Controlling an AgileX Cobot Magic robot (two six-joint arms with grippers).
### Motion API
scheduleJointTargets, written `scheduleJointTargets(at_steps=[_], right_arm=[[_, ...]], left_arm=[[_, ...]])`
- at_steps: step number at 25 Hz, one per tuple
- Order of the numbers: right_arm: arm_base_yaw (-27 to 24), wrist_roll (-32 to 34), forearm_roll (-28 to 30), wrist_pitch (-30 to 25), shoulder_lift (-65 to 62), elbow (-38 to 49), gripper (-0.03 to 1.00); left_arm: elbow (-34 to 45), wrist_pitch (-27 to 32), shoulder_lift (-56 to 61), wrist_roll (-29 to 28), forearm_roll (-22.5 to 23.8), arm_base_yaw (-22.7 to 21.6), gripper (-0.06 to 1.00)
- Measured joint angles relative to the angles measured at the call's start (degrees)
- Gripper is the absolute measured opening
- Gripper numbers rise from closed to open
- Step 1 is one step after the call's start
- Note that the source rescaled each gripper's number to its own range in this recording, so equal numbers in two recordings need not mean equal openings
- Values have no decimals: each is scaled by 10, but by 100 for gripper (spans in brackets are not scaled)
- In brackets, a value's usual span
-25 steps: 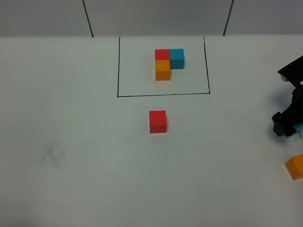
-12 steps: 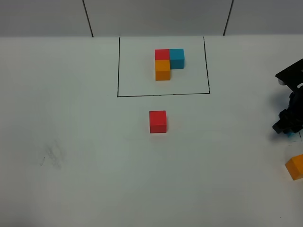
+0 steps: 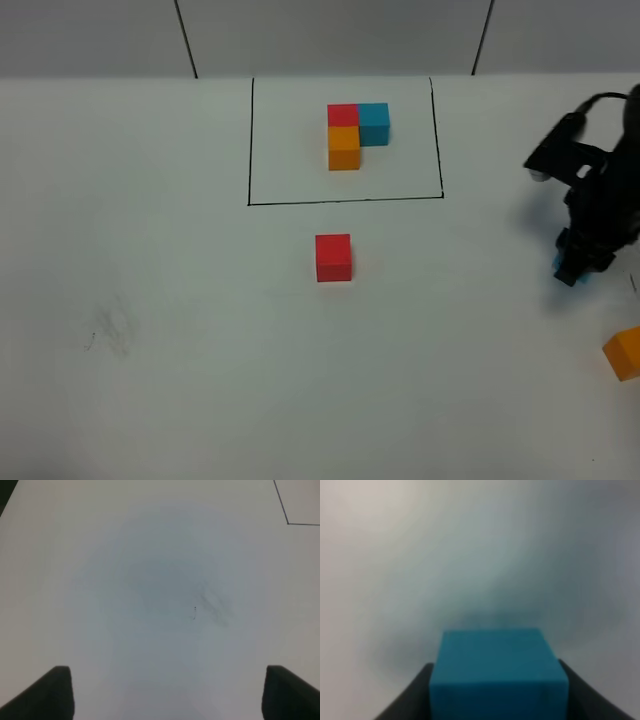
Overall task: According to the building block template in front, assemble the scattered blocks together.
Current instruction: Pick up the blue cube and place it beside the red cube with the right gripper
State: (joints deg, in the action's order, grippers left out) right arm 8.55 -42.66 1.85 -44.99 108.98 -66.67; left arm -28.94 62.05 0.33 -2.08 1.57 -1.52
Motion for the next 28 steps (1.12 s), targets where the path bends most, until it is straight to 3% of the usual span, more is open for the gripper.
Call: scheduleJointTargets(at_steps=[4,9,18,28], right_arm=[[72,-82,-3,-2,4,-47,26],[134,-110,-18,-11,38,-115,26],[206,-116,-34,-38,94,-182,26],[242,-144,-63,-37,104,-186,26]], left_arm=[[0,0,0,0,0,0,72],[0,0,0,0,0,0,72],[0,0,0,0,0,0,72],[0,0,0,0,0,0,72]])
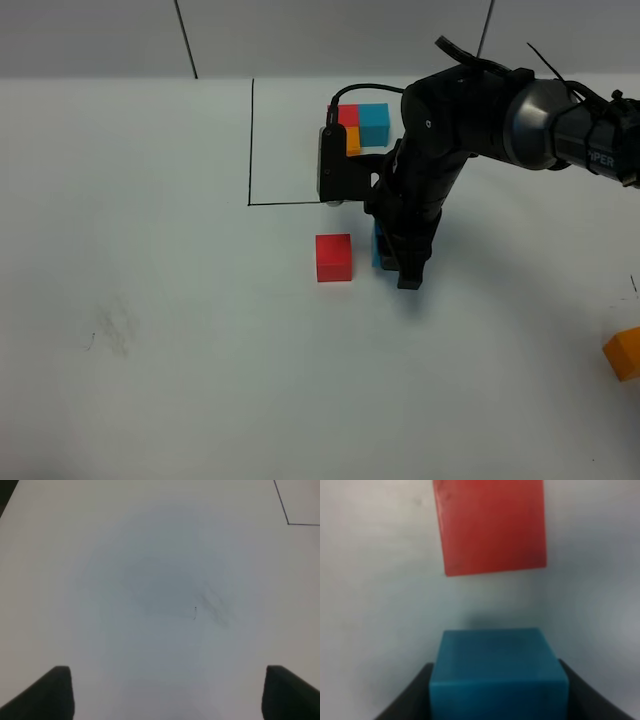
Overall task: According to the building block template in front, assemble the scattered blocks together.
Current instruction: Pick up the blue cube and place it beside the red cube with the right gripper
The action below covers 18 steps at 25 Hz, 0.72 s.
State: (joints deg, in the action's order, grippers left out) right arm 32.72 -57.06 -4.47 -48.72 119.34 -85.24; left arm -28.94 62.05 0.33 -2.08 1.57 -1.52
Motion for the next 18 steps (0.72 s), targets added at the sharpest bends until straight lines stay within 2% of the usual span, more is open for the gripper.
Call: scheduleJointTargets(at_steps=[18], right_arm=[[8,-2,-4,28,11,-4,26]], left_arm=[[0,0,0,0,1,0,72]])
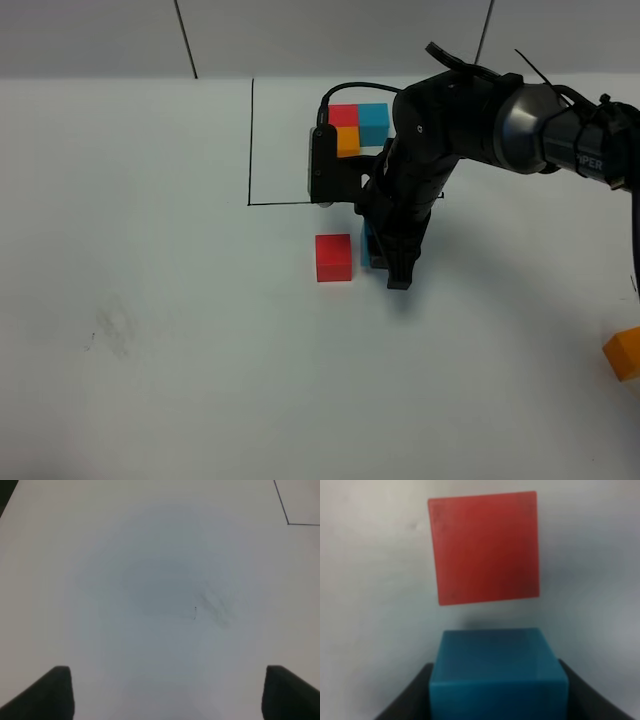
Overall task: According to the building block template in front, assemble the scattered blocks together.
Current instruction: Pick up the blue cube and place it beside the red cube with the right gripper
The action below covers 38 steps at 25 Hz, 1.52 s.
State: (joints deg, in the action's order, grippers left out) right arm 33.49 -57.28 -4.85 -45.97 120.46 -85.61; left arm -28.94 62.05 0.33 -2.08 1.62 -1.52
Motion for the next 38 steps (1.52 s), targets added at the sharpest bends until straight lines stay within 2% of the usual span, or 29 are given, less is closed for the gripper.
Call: scheduleJointTargets(at_steps=[5,12,38], right_arm=[[4,-4,0,8,14,-10,26],[4,-6,-2,-18,43,-49,26],[4,-14,-13,-31,79,-58,26]], left_arm=[[0,0,0,0,0,0,72],[0,0,0,0,0,0,72],[0,0,0,0,0,0,72]])
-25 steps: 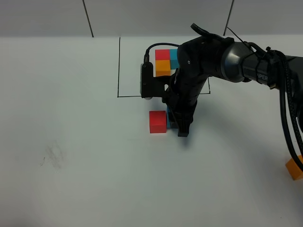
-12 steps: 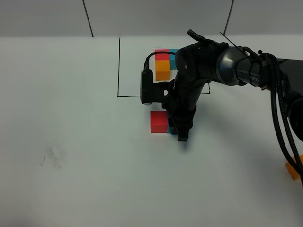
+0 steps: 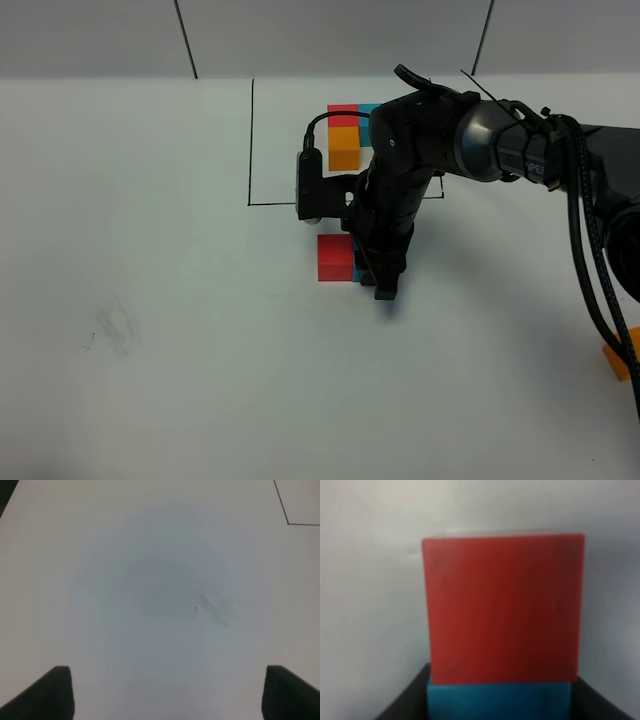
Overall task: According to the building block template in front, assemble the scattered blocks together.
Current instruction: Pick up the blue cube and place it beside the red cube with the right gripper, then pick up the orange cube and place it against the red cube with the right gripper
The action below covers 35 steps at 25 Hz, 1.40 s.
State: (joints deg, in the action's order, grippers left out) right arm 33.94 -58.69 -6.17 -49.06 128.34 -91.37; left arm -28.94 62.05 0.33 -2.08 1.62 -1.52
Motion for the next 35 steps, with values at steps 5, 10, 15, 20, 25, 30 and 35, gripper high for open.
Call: scheduleJointTargets(at_steps=[5,10,15,20,25,30,35], right_arm=[[0,-5,5,-27,8,-27,27],[-1,67,24,-54,-13,-47,65],[-25,285,69,-94,-79,-41,97],[-78,521,130,-74,-192,68,100],[-151,599,145,-9,-332,238,100],[-216,613,148,8,-395,349,100],[-250,614,152,52,-397,423,100]], left_arm=[[0,0,0,0,0,0,72],[0,0,0,0,0,0,72],[0,0,0,0,0,0,72],[0,0,0,0,0,0,72],[0,0,0,-1,0,0,72],[0,0,0,-1,0,0,72],[0,0,0,-1,0,0,72]])
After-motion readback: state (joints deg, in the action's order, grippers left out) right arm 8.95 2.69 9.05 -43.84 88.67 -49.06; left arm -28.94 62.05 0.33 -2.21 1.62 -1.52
